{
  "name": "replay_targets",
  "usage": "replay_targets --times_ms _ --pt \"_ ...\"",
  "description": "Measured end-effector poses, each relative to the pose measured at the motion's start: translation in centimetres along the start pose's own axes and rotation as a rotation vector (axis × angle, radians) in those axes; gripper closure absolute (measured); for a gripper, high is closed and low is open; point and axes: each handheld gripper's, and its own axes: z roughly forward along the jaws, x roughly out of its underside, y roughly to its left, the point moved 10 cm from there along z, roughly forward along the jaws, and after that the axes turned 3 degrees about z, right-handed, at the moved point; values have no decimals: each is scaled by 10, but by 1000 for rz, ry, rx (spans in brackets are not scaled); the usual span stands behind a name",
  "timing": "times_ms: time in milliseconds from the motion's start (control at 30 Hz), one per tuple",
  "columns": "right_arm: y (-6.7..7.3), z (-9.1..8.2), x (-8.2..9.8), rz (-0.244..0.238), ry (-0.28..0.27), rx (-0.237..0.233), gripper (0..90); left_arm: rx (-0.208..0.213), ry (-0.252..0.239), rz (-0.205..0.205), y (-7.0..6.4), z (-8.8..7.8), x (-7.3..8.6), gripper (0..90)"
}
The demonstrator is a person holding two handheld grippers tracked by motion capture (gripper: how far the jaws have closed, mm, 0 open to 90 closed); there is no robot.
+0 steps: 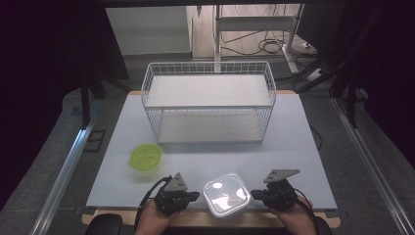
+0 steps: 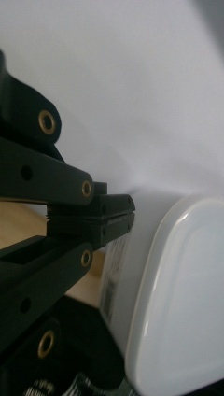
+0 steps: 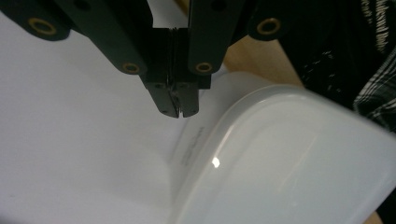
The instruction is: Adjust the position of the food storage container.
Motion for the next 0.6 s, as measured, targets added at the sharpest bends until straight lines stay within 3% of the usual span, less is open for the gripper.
replay_targets --times_ms 100,167,233,367,467,600 --pt "8 -1 2 1 2 -21 876 26 8 7 -9 5 0 896" --pt "11 0 1 5 -1 -24 875 16 24 20 -11 10 -2 895" --pt "10 2 0 6 1 1 875 1 30 19 -9 12 -4 896" --pt "10 3 -4 29 -10 -1 875 -17 28 -5 -1 14 -8 895" --pt "9 6 -8 29 -14 25 876 -38 27 -17 6 17 -12 895" --pt "6 8 -13 38 -35 37 861 -24 12 -45 12 16 -15 879"
